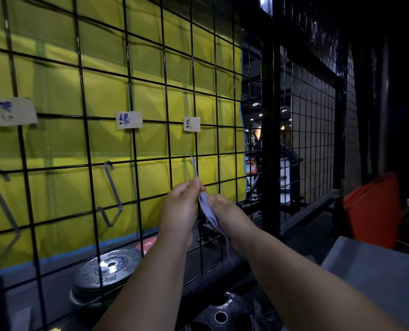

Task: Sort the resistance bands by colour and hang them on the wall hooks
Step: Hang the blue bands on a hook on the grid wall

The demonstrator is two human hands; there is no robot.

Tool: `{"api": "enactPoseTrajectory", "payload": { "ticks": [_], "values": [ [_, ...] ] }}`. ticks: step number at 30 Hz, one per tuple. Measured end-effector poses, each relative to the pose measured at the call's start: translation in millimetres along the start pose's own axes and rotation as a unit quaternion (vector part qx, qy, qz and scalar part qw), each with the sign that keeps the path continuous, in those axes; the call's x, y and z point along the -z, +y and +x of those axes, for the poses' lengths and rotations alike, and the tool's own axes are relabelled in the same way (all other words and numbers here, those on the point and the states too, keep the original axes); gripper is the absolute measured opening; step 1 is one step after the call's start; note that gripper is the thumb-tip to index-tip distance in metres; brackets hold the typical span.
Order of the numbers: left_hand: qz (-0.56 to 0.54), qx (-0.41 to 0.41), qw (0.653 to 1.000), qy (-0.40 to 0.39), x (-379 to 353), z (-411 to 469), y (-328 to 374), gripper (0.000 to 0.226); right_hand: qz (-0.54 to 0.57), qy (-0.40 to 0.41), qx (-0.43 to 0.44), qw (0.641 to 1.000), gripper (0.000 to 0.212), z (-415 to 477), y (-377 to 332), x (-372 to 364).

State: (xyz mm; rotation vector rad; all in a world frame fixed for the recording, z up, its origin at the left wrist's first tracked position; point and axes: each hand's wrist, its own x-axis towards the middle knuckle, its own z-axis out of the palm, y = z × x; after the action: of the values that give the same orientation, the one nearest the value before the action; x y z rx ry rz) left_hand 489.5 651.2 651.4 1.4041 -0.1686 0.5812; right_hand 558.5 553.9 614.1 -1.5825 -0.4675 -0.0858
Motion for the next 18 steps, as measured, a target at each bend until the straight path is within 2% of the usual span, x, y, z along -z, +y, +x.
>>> {"api": "enactPoseTrajectory", "payload": {
  "ticks": [5, 11, 15, 18],
  "values": [
    [0.01, -0.009, 0.999, 0.042, -1.3, 0.6, 2.9, 0.031, -0.007, -0.017, 0.026, 1.0, 0.03, -4.4, 11.1, -15.7],
    [0.022, -0.005, 0.999, 0.043, 0.3, -4.8, 3.1, 0.03, -0.037, 0.002, 0.059, 0.998, 0.031, -11.2, 17.4, -18.5],
    [0.003, 0.006, 1.0, 0.031, 0.2, -6.8, 5.4, 0.029, -0.043, 0.013, 0.047, 0.998, 0.035, -13.4, 16.9, -15.7],
    [-0.002, 0.008, 0.999, 0.034, -1.5, -5.5, 6.8, 0.03, -0.03, 0.002, 0.039, 0.999, 0.03, -15.2, 17.9, -15.7]
  ]
}}
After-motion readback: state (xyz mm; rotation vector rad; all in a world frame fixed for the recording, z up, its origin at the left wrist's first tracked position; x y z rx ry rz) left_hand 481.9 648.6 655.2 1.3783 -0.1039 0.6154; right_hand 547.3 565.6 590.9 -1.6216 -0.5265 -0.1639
